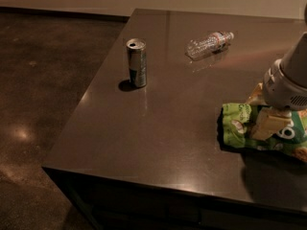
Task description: Pick green rice chip bag
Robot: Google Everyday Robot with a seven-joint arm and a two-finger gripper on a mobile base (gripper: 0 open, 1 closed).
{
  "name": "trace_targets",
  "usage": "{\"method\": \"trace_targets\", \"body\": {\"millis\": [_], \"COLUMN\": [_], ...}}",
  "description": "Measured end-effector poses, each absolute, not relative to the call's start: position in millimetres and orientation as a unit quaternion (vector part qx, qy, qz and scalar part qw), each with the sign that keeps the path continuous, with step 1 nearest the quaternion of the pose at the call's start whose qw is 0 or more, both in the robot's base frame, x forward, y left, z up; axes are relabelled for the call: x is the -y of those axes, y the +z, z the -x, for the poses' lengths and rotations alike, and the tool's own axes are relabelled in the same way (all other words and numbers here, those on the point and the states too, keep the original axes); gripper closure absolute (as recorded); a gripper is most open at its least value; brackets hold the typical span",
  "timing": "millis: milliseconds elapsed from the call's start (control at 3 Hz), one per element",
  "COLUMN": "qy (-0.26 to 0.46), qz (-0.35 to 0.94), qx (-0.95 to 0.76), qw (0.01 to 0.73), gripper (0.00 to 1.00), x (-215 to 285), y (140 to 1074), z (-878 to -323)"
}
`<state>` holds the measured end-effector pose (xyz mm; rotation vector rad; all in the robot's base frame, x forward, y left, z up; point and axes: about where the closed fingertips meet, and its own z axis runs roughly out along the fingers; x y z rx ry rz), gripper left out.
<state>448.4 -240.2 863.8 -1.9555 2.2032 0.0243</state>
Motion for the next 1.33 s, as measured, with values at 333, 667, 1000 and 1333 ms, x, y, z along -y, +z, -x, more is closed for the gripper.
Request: {"method": "trace_targets", "body": {"millis": [333,667,1000,1333], "qy": [0.011,0.021,0.028,0.030], "qz": [0.668,0.679,0.688,0.693], "qx": [-0.737,-0.724,-0.713,-0.699], "qw": [0.106,0.120,0.132,0.172], "gripper": [0.87,1.00,1.00,1.00], "x": [231.5,214.6,199.5,177.1], "y": [884.4,915.0,942.9,989.1], "z": [-457.8,-470.1,-479.7,-500.8]}}
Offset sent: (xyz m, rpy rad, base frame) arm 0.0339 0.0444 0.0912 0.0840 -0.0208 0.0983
